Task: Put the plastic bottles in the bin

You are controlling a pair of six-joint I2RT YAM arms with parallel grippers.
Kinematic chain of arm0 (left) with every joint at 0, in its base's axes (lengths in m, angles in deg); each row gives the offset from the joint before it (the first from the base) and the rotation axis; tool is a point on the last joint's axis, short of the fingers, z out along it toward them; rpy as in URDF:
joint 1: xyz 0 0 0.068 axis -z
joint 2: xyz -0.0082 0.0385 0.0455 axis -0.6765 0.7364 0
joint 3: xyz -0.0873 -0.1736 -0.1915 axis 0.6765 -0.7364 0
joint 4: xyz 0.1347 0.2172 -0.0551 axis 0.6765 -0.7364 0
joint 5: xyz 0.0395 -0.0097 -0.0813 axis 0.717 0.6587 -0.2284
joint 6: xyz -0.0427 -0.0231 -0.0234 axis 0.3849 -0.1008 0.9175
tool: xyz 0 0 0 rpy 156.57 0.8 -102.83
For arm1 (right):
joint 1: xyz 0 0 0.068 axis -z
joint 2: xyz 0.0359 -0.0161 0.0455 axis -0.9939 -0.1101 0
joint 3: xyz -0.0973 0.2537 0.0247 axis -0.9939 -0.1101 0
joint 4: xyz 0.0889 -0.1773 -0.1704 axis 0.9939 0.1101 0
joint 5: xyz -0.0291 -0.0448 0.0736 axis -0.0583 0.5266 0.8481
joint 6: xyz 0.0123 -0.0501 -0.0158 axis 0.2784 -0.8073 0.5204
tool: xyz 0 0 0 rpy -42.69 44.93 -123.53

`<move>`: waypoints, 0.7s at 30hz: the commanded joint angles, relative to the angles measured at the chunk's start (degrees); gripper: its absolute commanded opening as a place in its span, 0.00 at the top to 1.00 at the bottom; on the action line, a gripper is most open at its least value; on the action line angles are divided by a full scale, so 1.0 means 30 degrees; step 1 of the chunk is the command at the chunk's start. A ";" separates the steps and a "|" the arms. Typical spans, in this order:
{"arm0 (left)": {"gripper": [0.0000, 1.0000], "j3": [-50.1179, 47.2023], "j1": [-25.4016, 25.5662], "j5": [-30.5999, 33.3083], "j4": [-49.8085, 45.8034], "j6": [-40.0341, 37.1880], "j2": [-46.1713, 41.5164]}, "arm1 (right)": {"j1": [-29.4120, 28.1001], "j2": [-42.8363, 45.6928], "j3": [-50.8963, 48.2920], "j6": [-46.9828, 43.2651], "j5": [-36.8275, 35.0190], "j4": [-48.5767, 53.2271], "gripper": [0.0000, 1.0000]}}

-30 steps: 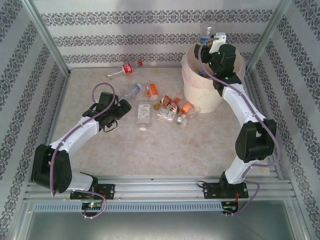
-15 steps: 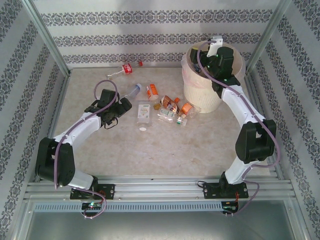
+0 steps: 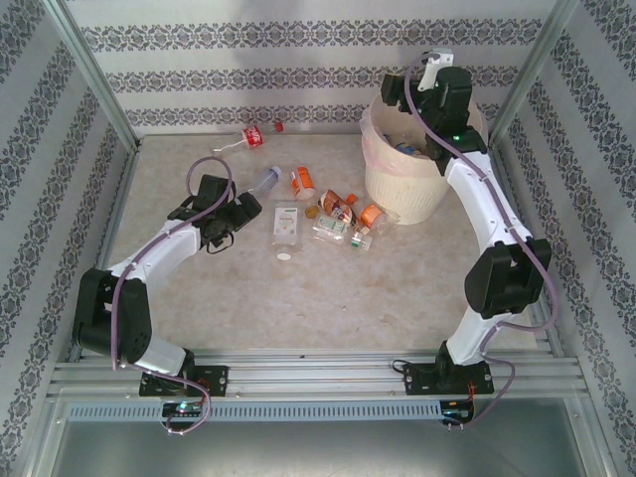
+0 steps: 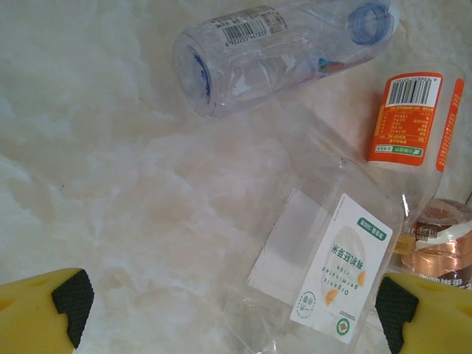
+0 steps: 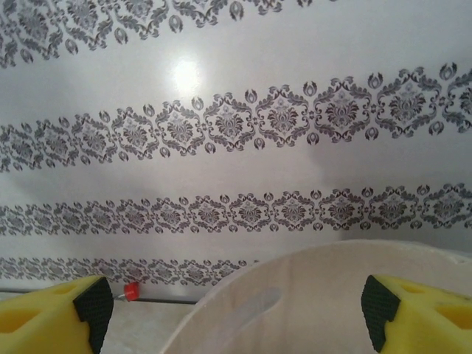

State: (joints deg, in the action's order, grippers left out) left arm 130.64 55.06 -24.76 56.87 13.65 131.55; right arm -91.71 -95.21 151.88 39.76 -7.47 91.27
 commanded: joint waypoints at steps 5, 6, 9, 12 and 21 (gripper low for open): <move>0.00 0.1770 -0.0652 0.1087 -0.0799 -0.5075 0.0753 | -0.0243 0.2306 0.0252 0.1542 0.0433 0.1712 0.02; 0.00 0.2236 -0.0670 0.1247 -0.0917 -0.6373 0.1150 | -0.0350 0.2888 -0.0149 0.1498 0.0558 0.1716 0.02; 0.00 0.3704 -0.0668 0.0949 -0.1197 -1.0725 0.2710 | -0.0814 0.4580 -0.1687 0.1251 0.0773 0.1672 0.02; 0.00 0.5297 -0.0700 0.1761 -0.1608 -1.4454 0.4495 | -0.1424 0.6280 -0.3617 0.1094 0.0900 0.1583 0.02; 0.00 0.8649 -0.0940 0.2950 -0.2548 -2.1327 0.8809 | -0.2959 1.0393 -0.8888 0.2360 -0.0925 0.0864 0.02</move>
State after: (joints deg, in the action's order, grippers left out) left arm 153.31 53.05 -17.77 52.56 -39.09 155.16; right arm -100.02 -66.06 128.99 43.96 -7.67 94.79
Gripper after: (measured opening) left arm 0.996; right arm 0.979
